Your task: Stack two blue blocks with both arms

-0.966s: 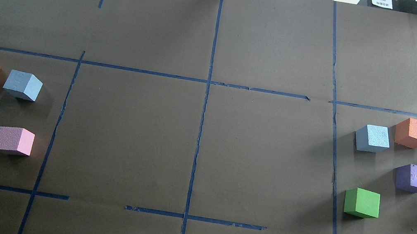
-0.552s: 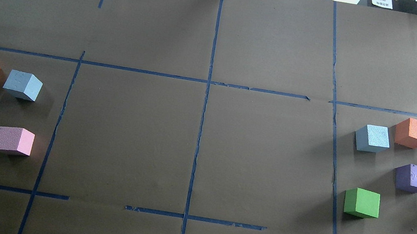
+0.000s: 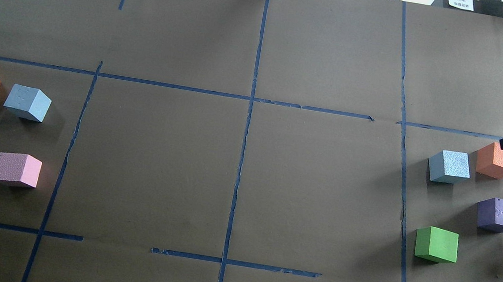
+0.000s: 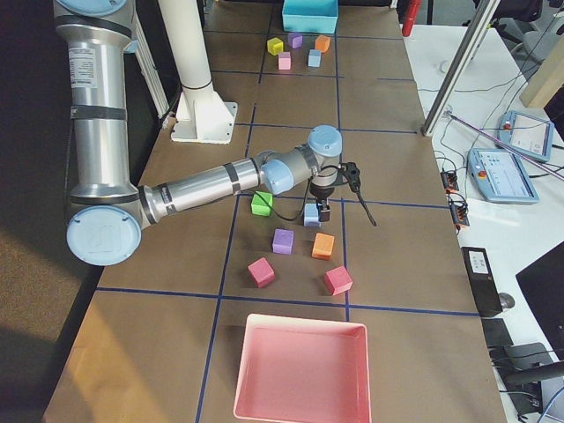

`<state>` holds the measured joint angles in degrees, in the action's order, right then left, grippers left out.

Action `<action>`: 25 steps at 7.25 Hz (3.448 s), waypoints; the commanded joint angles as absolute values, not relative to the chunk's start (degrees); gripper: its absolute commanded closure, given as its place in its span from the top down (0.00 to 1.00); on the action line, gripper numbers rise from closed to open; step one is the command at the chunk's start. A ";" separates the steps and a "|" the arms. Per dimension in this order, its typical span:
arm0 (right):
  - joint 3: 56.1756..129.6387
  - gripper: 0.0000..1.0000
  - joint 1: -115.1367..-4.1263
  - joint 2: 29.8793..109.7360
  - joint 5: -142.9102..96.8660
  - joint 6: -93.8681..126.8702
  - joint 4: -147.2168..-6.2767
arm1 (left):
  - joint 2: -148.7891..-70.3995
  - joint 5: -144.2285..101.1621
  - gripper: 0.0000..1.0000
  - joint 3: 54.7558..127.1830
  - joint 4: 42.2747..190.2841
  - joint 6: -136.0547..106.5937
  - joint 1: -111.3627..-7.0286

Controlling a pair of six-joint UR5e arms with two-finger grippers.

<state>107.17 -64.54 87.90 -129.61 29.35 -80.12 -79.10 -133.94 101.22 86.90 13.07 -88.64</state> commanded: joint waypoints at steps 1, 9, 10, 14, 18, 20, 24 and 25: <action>104.26 1.00 -55.57 86.04 -121.39 38.55 -74.23 | -79.10 -134.03 1.00 101.34 86.84 13.10 -88.68; 96.08 0.99 -49.85 86.14 -118.66 42.63 -65.65 | -79.10 -134.03 1.00 101.95 86.92 13.10 -88.59; 95.11 0.96 -49.05 85.96 -118.57 42.63 -65.65 | -79.10 -134.03 1.00 101.95 86.92 13.10 -88.59; 97.45 0.03 -48.87 83.26 -119.09 43.41 -66.61 | -79.10 -134.03 1.00 102.04 86.92 13.10 -88.59; 90.23 0.03 -37.04 50.97 -112.54 64.71 -87.09 | -79.10 -134.03 1.00 104.06 86.92 13.10 -88.51; 77.93 0.03 -31.13 38.46 -106.71 71.70 -86.84 | -79.01 -134.03 1.00 104.06 86.84 13.10 -88.42; 75.50 0.99 -29.09 37.18 -104.50 72.59 -85.70 | -79.01 -134.03 1.00 103.97 86.57 13.10 -88.42; 75.50 1.00 -29.18 37.00 -104.59 72.77 -85.69 | -79.01 -134.03 1.00 103.97 86.66 13.10 -88.42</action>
<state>75.61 -29.20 37.17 -104.59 72.24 -85.89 -79.01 -134.03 103.98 86.62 13.09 -88.42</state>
